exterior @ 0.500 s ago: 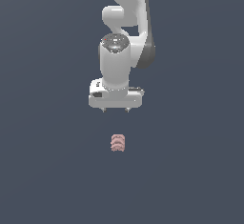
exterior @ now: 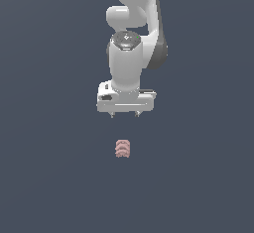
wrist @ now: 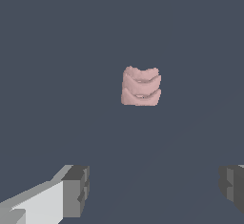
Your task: Pick up the object and move it to a goal position.
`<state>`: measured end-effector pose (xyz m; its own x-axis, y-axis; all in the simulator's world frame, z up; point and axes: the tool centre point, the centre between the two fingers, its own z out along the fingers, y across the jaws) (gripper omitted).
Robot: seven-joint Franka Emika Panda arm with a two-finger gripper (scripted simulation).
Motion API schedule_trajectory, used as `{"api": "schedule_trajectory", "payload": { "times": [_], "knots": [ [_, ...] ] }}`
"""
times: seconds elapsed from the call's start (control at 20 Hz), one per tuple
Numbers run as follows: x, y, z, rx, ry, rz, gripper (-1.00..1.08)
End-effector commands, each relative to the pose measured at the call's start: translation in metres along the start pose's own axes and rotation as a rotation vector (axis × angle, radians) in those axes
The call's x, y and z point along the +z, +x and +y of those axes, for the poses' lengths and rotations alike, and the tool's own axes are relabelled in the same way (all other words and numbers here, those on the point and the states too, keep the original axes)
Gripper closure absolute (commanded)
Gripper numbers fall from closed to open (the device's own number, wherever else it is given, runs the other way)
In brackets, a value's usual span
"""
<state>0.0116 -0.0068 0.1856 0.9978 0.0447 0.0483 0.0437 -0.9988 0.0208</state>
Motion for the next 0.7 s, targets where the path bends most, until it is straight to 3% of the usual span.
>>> {"api": "schedule_trajectory", "payload": {
  "times": [0.0,0.65],
  "knots": [
    [-0.003,0.002,-0.005,-0.004,0.004,0.007,-0.92],
    [0.016,0.020,0.000,0.009,0.005,-0.006,-0.92]
  ]
}}
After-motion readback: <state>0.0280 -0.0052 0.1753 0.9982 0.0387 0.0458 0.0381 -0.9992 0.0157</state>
